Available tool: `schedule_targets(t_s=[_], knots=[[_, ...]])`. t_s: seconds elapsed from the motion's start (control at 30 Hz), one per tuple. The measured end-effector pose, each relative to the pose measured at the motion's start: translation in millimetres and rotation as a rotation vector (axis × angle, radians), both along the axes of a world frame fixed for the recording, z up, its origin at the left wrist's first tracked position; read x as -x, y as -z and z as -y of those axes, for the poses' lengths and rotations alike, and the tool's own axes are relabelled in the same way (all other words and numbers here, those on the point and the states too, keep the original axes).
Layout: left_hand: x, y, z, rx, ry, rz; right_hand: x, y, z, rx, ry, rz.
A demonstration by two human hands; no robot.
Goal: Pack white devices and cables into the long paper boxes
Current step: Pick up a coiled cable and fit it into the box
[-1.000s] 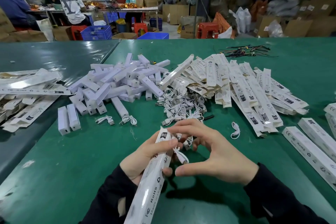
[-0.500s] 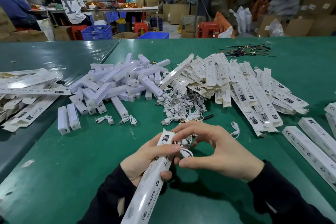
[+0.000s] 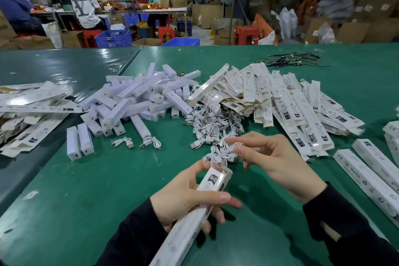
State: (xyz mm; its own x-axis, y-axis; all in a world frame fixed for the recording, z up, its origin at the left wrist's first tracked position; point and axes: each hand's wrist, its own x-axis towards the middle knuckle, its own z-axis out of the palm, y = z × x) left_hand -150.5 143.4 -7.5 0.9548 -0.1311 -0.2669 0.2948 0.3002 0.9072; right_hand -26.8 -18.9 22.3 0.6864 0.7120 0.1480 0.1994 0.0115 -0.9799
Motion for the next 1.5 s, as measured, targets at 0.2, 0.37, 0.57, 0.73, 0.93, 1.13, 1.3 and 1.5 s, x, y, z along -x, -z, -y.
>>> schedule_targets(t_s=[0.2,0.37,0.57,0.73,0.93,1.13,1.3,1.5], knots=[[0,0,4,-0.035,-0.021,-0.032,1,-1,1,0.092,-0.100,0.058],[1,1,9,-0.028,0.041,-0.023,-1,2,-1,0.112,-0.080,-0.001],[1,5,15,-0.055,0.052,0.038,4,12,-8,0.145,-0.049,-0.129],[0,3,14,-0.024,0.062,0.091,1,9,-6,0.173,-0.073,-0.151],[1,6,15,-0.022,0.048,0.102,1,10,-5,0.196,-0.092,-0.111],[-2,6,11,-0.035,-0.029,0.126,4,10,-8,0.142,-0.108,-0.142],[-1,7,12,-0.048,-0.032,0.127,11,12,-10,0.206,-0.155,0.050],[-4,1,14,-0.020,-0.173,0.111,11,11,-13,0.122,-0.077,0.014]])
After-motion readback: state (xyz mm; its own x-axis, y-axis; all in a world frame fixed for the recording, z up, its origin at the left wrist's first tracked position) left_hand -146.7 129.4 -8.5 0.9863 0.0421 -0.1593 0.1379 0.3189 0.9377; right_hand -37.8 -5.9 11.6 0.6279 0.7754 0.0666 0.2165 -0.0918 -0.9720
